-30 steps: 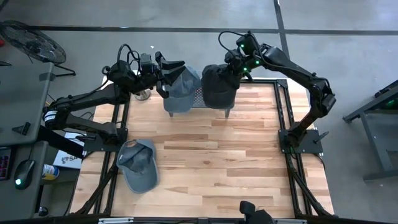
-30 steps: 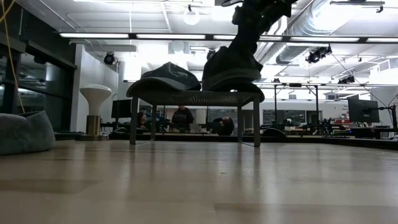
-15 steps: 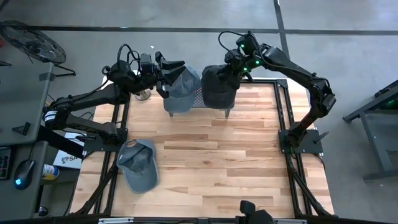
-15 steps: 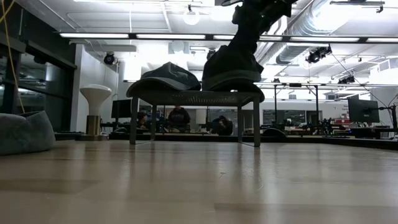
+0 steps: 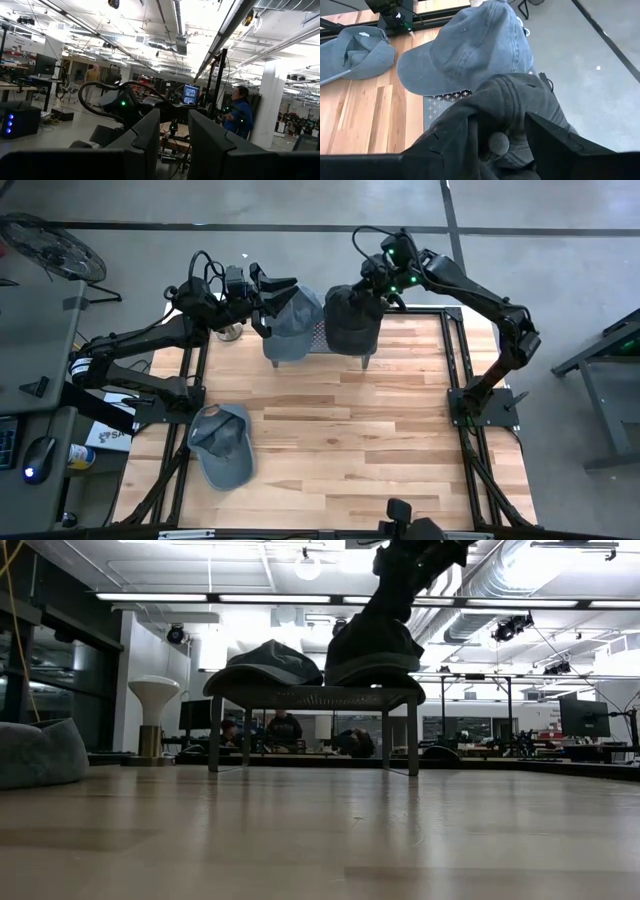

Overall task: Pick & Place hat
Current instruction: Stack the black cap on top of the other black cap on the shelf, then stack the gray cap on top of the other gray cap on the shelf

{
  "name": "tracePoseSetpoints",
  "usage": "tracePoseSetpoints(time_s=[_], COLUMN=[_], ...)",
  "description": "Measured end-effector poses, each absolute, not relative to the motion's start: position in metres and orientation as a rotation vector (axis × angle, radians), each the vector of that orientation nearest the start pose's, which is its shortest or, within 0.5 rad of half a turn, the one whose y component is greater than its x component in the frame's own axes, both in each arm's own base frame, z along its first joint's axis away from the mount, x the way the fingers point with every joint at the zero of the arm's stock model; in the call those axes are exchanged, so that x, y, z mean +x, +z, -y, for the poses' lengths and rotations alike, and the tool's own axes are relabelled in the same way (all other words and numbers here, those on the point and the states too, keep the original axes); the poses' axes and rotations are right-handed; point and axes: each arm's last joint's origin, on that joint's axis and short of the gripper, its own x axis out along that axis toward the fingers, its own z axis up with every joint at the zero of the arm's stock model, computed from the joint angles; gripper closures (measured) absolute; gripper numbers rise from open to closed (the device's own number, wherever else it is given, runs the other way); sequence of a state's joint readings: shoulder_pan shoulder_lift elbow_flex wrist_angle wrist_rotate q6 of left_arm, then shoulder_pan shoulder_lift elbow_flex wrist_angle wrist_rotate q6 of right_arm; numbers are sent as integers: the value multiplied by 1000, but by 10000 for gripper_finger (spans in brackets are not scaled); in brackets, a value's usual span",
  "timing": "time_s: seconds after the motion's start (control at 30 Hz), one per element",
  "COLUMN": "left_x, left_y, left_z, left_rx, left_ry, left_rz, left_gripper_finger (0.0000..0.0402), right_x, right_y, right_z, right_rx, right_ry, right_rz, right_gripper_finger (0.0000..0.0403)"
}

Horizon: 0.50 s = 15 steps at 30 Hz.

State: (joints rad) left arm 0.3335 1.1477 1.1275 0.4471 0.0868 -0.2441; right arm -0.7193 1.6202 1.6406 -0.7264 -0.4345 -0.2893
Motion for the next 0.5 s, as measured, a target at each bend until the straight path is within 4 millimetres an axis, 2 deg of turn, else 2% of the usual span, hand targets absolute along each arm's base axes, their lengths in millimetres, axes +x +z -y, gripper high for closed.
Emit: tracePoseSetpoints(time_s=[0.3, 0.5], left_x=[233, 223], left_y=[439, 443], left_z=[-78, -75], left_rx=[-147, -131], left_ry=[191, 194], left_rz=[445, 431], left_gripper_finger=[300, 300], right_x=[265, 261], right_y=[383, 395], right_z=[218, 214], right_rx=[54, 46], right_ry=[-233, -249], right_rz=[-582, -526], right_gripper_finger=[212, 212])
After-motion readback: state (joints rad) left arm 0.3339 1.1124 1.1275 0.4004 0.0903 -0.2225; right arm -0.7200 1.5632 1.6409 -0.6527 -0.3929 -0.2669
